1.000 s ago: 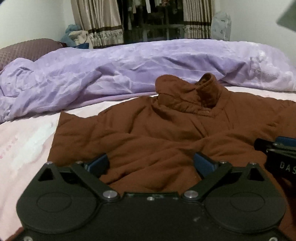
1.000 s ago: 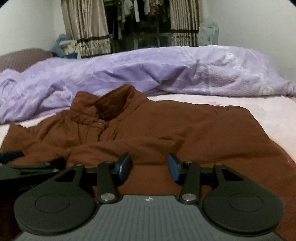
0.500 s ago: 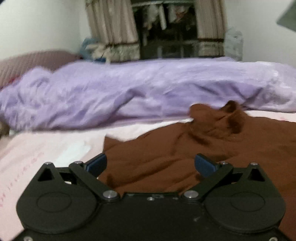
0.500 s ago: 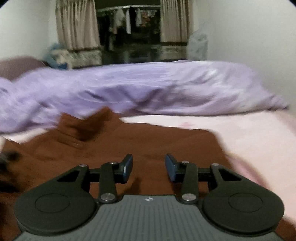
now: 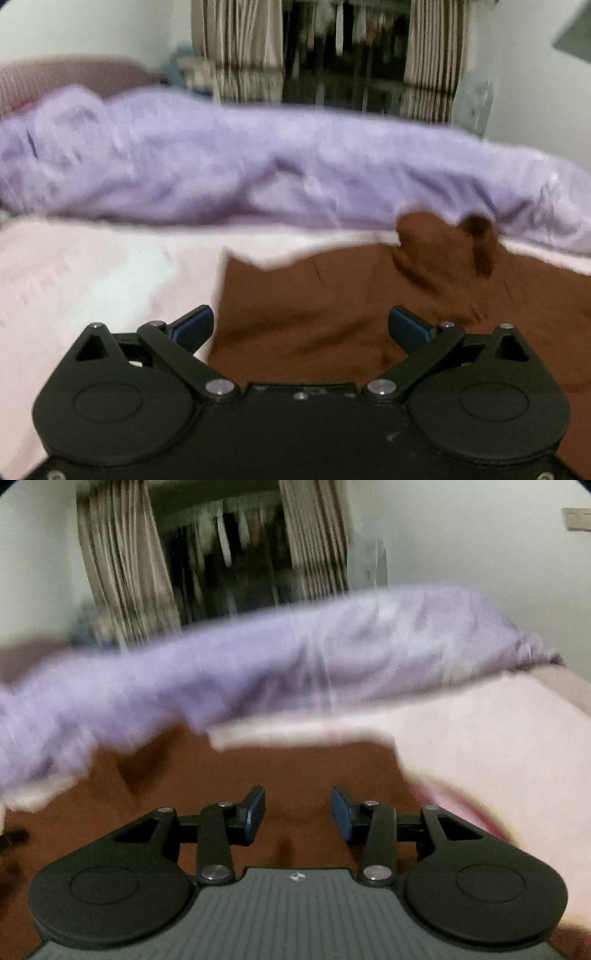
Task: Fold large clothes
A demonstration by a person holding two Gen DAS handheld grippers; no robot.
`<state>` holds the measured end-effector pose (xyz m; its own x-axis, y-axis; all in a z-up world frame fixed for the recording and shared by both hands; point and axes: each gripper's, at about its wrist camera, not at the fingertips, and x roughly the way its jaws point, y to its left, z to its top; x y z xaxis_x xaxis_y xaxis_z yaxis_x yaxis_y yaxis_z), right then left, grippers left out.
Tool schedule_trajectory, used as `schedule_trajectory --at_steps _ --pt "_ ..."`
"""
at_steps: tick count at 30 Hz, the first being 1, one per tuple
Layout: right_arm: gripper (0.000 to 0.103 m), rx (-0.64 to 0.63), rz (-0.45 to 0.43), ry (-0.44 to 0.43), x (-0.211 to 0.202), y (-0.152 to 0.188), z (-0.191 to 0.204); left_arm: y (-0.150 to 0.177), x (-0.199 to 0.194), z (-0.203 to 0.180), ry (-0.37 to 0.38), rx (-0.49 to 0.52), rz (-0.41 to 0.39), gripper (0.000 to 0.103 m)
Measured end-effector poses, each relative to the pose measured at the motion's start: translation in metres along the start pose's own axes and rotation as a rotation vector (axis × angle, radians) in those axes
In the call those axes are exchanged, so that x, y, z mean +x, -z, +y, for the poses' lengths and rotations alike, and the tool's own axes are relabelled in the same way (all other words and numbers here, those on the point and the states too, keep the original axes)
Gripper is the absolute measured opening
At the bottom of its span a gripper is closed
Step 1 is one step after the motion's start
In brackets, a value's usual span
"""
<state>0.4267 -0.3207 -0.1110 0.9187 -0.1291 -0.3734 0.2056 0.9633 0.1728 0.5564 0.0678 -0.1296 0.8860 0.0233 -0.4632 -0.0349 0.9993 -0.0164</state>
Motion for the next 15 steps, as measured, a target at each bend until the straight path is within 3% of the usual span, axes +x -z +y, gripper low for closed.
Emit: schedule_trajectory --at_steps 1,3,6,7,11,15 --pt "0.050 -0.033 -0.009 0.047 -0.001 -0.001 -0.002 -0.001 -0.004 0.004 -0.040 0.027 -0.025 0.103" --pt "0.050 -0.086 0.020 0.146 0.009 0.006 -0.010 0.000 0.002 0.016 -0.105 0.049 -0.003 0.103" --pt "0.050 -0.034 0.187 0.162 0.046 0.023 -0.030 0.014 0.037 0.035 -0.085 -0.012 0.156 0.103" --pt "0.057 -0.004 0.186 0.158 0.050 0.025 -0.035 0.015 0.045 0.039 -0.065 -0.046 0.194 0.103" --pt "0.059 0.049 0.180 0.143 0.048 0.022 -0.043 0.011 0.045 0.040 -0.070 -0.055 0.171 0.103" --pt "0.059 0.053 0.118 0.135 0.038 0.020 -0.042 0.007 0.030 0.035 -0.080 -0.043 0.099 0.103"
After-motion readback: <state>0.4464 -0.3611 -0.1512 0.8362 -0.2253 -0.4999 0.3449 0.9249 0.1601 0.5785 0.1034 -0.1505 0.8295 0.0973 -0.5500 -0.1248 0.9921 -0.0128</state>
